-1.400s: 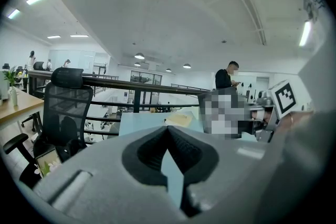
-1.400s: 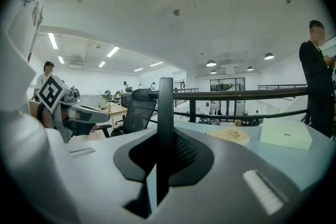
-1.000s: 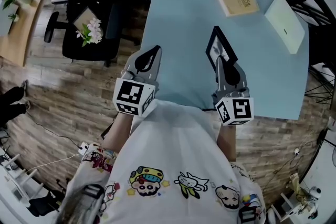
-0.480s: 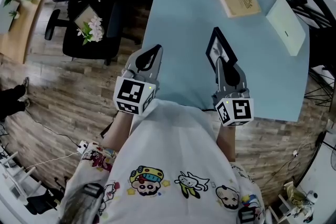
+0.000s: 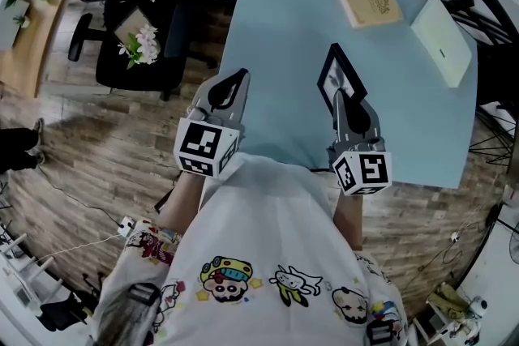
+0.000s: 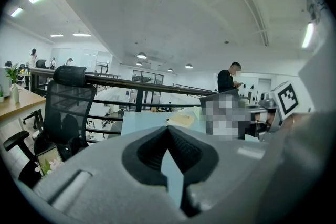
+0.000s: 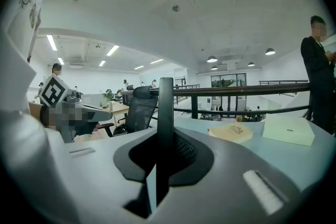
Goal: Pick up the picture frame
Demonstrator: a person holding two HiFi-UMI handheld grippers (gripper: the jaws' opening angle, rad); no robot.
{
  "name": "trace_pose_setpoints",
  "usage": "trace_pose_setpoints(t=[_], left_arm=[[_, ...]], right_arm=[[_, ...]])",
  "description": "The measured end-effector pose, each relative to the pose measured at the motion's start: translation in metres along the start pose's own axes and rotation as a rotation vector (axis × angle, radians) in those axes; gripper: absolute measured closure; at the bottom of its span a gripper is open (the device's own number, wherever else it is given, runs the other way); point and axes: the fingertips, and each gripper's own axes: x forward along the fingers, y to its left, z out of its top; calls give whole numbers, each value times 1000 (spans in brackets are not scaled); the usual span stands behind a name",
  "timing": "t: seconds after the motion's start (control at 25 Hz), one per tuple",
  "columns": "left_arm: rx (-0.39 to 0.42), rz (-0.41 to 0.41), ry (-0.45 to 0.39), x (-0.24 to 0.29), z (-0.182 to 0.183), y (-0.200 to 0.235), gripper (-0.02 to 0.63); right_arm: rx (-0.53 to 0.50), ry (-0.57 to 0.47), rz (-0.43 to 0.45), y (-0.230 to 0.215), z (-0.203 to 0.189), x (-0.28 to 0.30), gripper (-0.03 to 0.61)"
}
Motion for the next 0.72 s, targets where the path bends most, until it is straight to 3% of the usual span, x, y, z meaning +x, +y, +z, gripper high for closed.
trace_pose_setpoints(t=[0.72], left_arm=[[-7,5,0,-2,-1,4,617]], right_arm=[[14,6,-3,0,-1,1,543]])
